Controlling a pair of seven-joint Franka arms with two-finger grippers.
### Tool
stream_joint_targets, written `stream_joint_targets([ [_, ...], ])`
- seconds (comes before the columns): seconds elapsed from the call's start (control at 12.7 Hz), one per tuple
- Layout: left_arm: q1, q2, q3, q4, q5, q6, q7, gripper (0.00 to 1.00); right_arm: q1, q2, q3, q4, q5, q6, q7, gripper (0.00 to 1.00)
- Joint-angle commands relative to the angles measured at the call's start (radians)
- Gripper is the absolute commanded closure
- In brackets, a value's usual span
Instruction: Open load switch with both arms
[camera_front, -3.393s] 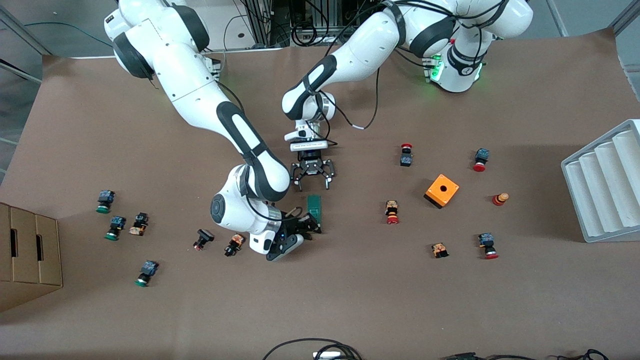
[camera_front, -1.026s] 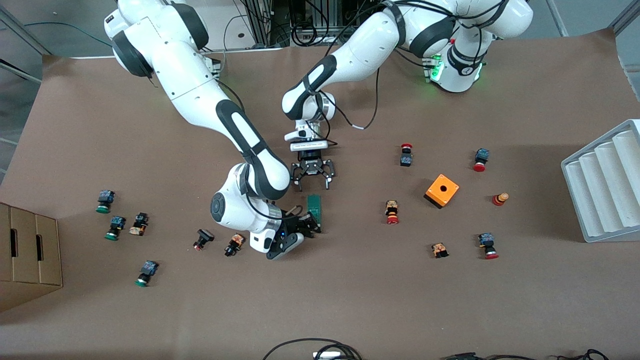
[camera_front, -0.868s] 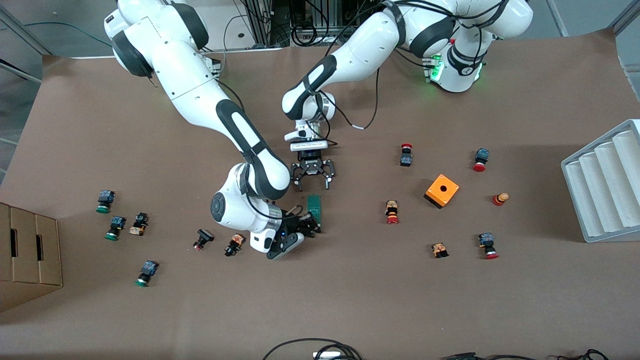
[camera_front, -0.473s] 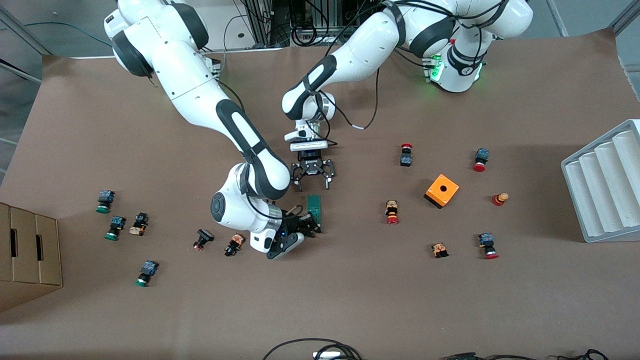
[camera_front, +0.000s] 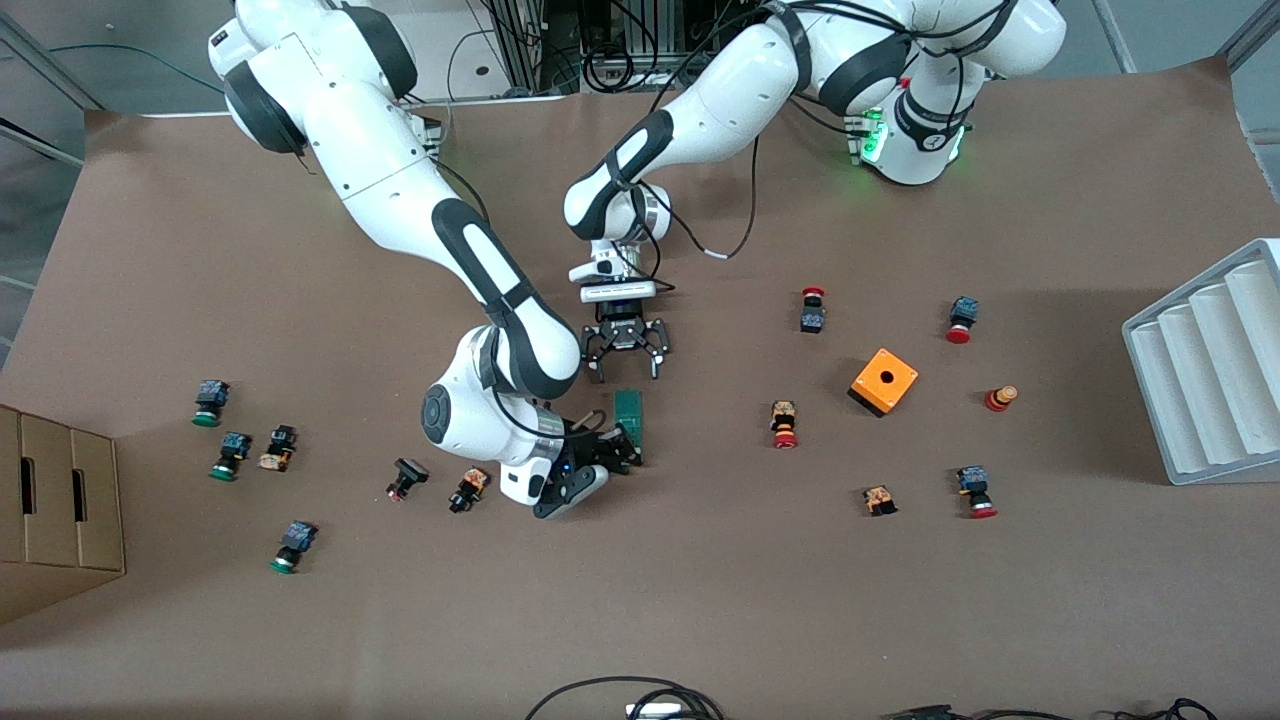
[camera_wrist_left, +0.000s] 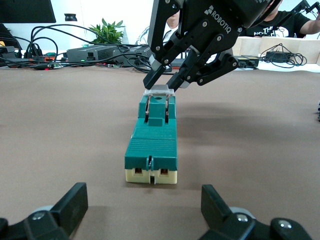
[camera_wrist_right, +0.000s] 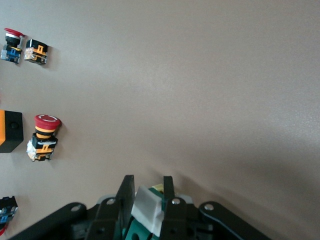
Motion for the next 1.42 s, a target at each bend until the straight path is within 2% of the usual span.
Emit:
stream_joint_targets([
  [0.0, 0.007, 0.049, 0.007, 0.02, 0.007, 0.018, -0.027, 0.0, 0.012, -0.046, -0.005, -0.081, 0.034, 0.011, -0.025, 0.71],
  [1.34, 0.007, 0.049, 0.007, 0.02, 0.007, 0.018, -0.027, 0.0, 0.017, -0.082, -0.005, -0.105, 0.034, 0.009, -0.018, 0.72],
])
